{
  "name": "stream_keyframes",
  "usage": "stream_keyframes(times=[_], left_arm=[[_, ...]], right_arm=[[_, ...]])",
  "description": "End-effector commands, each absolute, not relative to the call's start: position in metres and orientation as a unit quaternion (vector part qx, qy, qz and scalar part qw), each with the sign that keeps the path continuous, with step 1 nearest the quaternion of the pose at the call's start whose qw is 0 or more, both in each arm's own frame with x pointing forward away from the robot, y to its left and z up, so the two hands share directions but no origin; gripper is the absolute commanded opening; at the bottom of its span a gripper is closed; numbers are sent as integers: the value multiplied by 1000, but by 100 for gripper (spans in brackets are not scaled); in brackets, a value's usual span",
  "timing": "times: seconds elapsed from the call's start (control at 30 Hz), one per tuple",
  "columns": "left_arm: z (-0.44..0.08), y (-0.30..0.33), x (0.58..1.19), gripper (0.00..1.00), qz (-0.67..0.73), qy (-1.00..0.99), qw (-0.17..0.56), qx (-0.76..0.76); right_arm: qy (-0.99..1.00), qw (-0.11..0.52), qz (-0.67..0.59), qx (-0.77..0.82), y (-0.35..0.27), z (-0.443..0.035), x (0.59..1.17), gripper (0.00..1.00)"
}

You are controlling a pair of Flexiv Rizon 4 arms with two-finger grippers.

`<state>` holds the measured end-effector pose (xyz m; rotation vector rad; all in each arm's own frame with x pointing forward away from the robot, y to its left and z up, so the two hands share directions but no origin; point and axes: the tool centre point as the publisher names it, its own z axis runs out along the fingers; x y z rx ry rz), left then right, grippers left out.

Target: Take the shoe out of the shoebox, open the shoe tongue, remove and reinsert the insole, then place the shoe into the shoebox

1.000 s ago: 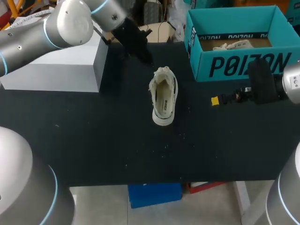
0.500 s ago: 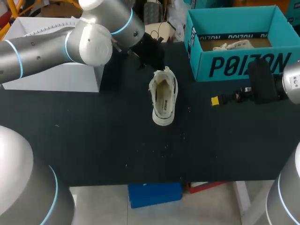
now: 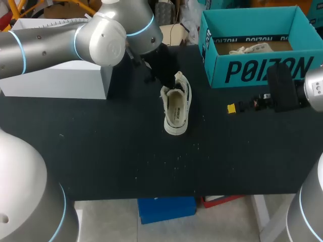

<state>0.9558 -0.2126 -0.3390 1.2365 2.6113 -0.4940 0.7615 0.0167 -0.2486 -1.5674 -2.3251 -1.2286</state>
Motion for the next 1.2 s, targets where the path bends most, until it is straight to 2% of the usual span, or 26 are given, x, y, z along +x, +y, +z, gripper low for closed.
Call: stream_keyframes(times=[0.03,0.37,0.7,0.77,0.8,1.03,1.07,1.1,1.13,1.17,1.2], left_arm=[[-350,-211,953,0,-173,885,111,417],[-368,-215,949,0,-180,882,95,426],[-307,-202,932,0,-167,855,110,478],[-296,-195,928,27,-156,841,116,504],[-292,-192,928,33,-151,834,123,517],[-288,-175,926,51,-103,796,154,577],[-289,-174,926,59,-97,790,155,586],[-290,-173,926,62,-89,785,161,592],[-290,-174,926,75,-85,778,167,599],[-291,-174,926,100,-94,779,174,596],[-290,-174,926,100,-101,781,175,591]], right_arm=[[-759,40,-400,-512,18,-248,762,100],[-759,40,-400,-512,18,-248,762,100],[-759,40,-400,-512,18,-248,762,100],[-759,40,-400,-512,18,-248,762,100],[-759,40,-400,-512,18,-248,762,100],[-759,40,-400,-512,18,-248,762,100],[-759,40,-400,-512,18,-248,762,100],[-759,40,-400,-512,18,-248,762,100],[-759,40,-400,-512,18,-248,762,100],[-759,40,-400,-512,18,-248,762,100],[-759,40,-400,-512,18,-248,762,100]])
